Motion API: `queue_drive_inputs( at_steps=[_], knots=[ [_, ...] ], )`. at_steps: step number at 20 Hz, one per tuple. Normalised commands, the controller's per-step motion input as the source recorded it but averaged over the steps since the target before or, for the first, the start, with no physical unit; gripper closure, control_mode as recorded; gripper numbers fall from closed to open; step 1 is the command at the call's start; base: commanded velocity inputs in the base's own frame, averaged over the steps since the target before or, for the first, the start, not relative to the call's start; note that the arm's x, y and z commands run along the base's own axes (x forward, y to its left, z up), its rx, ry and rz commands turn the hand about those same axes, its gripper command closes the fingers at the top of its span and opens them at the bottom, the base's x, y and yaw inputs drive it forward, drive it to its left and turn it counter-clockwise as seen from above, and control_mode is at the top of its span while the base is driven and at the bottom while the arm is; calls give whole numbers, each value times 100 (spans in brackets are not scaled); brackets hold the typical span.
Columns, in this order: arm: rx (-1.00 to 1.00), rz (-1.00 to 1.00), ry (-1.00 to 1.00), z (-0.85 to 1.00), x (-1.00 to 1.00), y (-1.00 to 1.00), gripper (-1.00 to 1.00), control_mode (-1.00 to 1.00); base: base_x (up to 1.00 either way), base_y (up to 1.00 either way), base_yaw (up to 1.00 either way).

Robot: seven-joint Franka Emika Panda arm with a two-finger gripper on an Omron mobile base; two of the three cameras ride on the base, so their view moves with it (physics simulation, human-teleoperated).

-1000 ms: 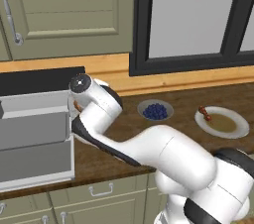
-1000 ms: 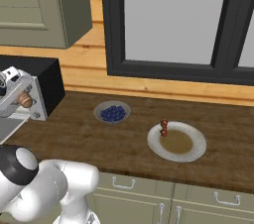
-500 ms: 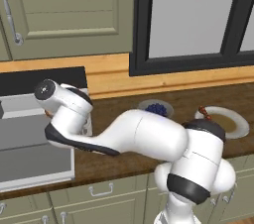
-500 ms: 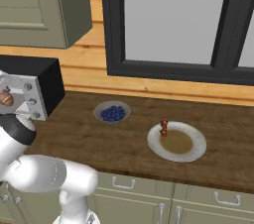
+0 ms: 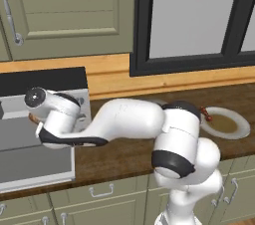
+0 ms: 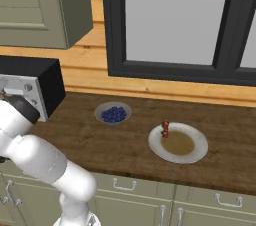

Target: Pick up the kebab skewer and baguette bread, and place them inside the toaster oven. Close the toaster oven door and start by setting the timer.

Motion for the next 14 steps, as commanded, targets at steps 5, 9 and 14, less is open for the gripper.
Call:
queue_drive_inputs(
  at_steps=[5,9,14],
  knots=[
    [-3,2,11,-14,35,63,100,-100,0,0,0],
    [-14,0,26,-1,40,59,100,-100,0,0,0],
    [-11,0,9,-30,11,45,100,-100,0,0,0]
  ],
)
